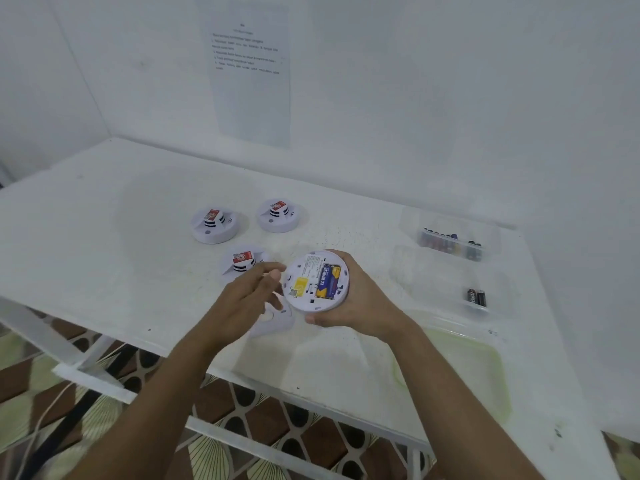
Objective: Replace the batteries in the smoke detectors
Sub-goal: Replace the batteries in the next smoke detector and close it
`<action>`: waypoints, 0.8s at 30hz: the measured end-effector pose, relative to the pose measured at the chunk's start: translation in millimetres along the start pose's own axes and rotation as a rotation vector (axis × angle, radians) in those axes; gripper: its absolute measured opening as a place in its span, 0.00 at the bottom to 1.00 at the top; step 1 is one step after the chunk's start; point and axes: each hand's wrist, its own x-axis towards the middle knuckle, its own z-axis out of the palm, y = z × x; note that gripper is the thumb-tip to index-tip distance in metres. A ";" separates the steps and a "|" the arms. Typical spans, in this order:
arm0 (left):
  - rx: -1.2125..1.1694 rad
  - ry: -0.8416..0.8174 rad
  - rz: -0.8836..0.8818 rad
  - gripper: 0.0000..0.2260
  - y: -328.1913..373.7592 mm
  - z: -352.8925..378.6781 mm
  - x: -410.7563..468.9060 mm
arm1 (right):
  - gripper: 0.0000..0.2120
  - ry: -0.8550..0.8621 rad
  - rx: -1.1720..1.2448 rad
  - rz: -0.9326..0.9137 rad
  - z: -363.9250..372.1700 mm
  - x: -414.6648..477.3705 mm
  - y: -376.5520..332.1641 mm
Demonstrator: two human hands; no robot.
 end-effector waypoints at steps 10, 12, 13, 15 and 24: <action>-0.399 0.091 -0.039 0.11 18.5 4.7 14.2 | 0.18 0.172 0.142 0.132 13.9 1.1 1.1; -0.377 0.168 0.004 0.12 23.3 7.0 16.8 | 0.15 0.233 0.151 0.132 15.6 2.9 0.5; -0.373 0.184 0.019 0.12 24.8 8.6 17.8 | 0.14 0.251 0.170 0.124 15.9 3.3 0.0; -0.365 0.179 0.032 0.12 24.9 11.8 18.6 | 0.12 0.276 0.216 0.105 15.4 3.2 -1.9; -0.462 0.173 -0.063 0.12 18.5 26.3 9.8 | 0.11 0.353 0.514 0.207 17.3 1.9 -3.7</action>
